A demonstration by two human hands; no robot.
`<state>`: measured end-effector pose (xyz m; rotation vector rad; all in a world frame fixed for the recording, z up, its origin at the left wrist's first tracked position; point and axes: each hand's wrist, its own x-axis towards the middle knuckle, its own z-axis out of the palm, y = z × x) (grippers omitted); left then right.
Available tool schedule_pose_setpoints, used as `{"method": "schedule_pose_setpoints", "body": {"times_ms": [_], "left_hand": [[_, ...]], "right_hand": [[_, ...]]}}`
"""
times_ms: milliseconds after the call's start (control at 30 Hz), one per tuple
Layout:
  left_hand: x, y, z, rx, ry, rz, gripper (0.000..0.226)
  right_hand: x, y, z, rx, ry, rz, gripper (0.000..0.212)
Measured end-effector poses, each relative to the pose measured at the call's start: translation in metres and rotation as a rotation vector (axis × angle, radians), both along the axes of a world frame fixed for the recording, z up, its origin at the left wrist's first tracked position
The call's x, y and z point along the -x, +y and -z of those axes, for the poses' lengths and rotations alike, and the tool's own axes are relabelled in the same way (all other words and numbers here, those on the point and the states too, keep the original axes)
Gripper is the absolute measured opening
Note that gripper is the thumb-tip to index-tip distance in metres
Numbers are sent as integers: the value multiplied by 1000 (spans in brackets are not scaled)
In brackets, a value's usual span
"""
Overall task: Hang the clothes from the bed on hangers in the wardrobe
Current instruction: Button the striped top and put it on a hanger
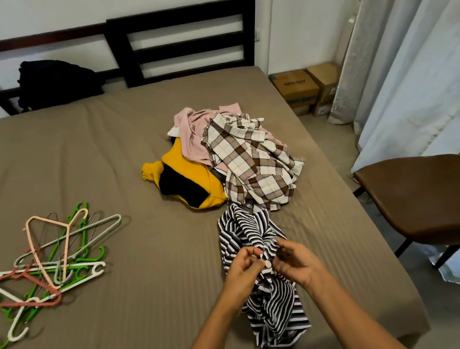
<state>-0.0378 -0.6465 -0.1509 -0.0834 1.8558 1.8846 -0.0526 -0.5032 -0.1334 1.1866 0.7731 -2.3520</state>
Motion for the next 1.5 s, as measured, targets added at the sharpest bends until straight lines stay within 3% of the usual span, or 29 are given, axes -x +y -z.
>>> {"method": "schedule_pose_setpoints", "body": {"times_ms": [67,167,233,367,500,600,733,800,833,933,1000,1067,1167,1233,1300,1400,1500], "left_hand": [[1,-4,5,33,-69,44,5],[12,-8,3,177,-226,20,38],[23,-5,-1,220,-198,-45,49],[40,11,-11,27,-259,-50,44],[42,19,3,-19,-332,-81,51],[35,18,19,189,-258,45,36],[31,19,18,499,-105,195,41],[36,18,22,638,-21,269,41],[38,15,23,683,21,282,38],[41,6,21,793,164,209,25],[41,-1,20,773,261,84,19],[40,-4,12,657,345,-48,14],[43,-3,1,490,405,-153,17],[48,-5,-8,346,342,-72,26],[52,-6,-15,210,223,141,26],[58,1,-17,349,110,403,29],[69,19,-14,657,199,422,42]], "right_hand": [[5,0,-4,-66,73,-7,19],[6,3,-8,-79,168,-26,21],[3,4,-14,-65,272,-45,24],[-1,2,-33,-133,416,-193,25],[1,4,-41,-72,409,-112,17],[2,10,-39,28,397,-11,21],[2,9,-41,-14,391,-3,17],[3,11,-43,-170,395,-8,14],[4,14,-44,-372,415,-48,13],[4,33,-45,-1338,455,-315,12],[5,45,-47,-1589,453,-293,13],[7,53,-46,-1540,475,-158,15],[12,53,-55,-1028,480,95,20],[16,49,-72,-718,496,141,24],[23,46,-92,-531,551,92,23],[38,37,-118,-416,615,-123,16],[43,18,-135,-475,732,-401,12]]}}
